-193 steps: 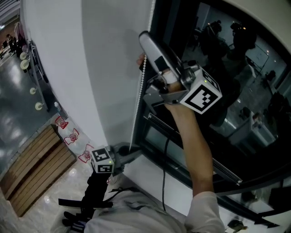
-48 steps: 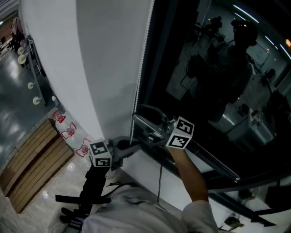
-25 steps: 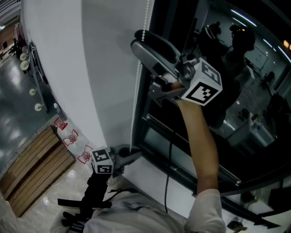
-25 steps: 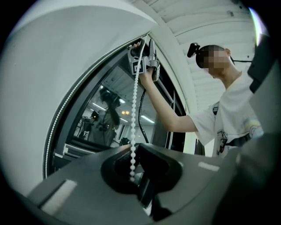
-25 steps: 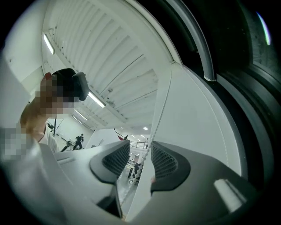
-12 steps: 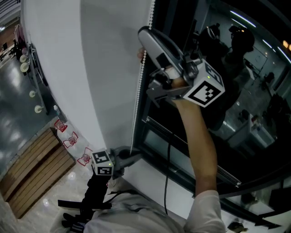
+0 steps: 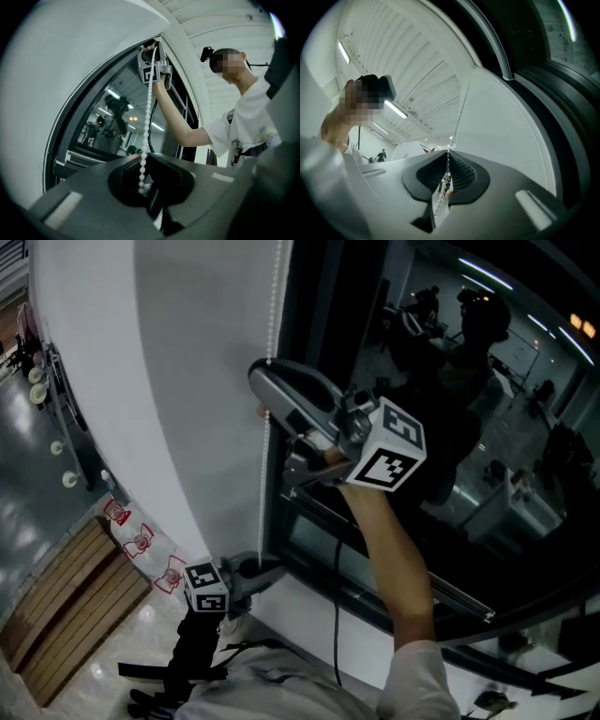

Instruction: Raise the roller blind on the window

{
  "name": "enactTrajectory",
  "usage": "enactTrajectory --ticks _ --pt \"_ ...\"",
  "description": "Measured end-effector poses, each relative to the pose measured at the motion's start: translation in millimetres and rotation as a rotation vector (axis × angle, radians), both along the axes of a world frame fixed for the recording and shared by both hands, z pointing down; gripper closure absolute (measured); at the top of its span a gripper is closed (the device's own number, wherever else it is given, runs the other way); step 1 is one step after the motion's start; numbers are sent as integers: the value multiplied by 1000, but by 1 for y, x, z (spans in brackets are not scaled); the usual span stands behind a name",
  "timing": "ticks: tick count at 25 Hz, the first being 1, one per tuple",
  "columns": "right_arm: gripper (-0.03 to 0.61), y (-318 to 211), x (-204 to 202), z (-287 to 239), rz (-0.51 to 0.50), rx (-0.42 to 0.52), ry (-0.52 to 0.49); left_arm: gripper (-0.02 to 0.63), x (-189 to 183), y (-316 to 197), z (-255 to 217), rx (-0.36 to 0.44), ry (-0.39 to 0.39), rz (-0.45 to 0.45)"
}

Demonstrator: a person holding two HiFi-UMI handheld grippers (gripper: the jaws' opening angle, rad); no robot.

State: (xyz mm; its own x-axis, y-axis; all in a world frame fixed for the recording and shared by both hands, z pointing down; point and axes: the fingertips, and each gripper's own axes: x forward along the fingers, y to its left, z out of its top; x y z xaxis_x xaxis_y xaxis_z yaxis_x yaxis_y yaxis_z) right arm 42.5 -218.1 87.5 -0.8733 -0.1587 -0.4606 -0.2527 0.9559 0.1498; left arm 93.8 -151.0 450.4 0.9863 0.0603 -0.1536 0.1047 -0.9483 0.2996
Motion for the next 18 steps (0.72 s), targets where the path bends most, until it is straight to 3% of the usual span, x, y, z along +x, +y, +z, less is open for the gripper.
enactTrajectory --ticks 18 --pt "566 -3 -5 148 23 -205 89 615 -4 -7 -6 18 -1 -15"
